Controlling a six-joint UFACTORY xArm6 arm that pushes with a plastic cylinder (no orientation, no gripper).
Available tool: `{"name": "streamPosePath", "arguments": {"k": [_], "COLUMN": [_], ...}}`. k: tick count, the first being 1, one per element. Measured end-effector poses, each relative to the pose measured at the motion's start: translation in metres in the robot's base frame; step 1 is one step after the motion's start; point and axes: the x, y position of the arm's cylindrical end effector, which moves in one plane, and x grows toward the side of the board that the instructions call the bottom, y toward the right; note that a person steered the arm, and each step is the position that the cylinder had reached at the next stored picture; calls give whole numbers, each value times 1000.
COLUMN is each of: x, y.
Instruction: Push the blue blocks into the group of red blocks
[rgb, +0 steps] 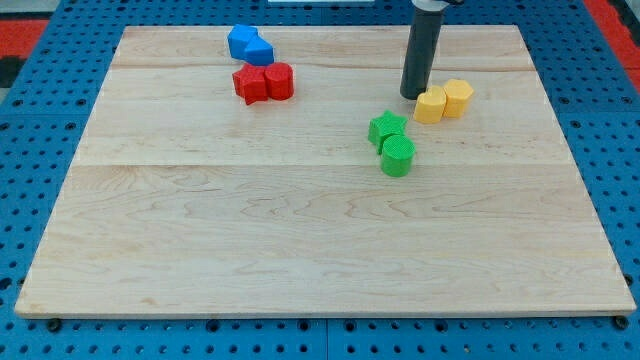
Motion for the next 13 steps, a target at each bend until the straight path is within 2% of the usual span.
{"name": "streamPosePath", "arguments": {"k": [4, 5, 6, 7, 8, 9, 11, 13], "x": [-6, -15, -50, -97, -122, -117, -139, -122], "y": [-19, -16, -16, -47, -111, -193, -207, -243]}}
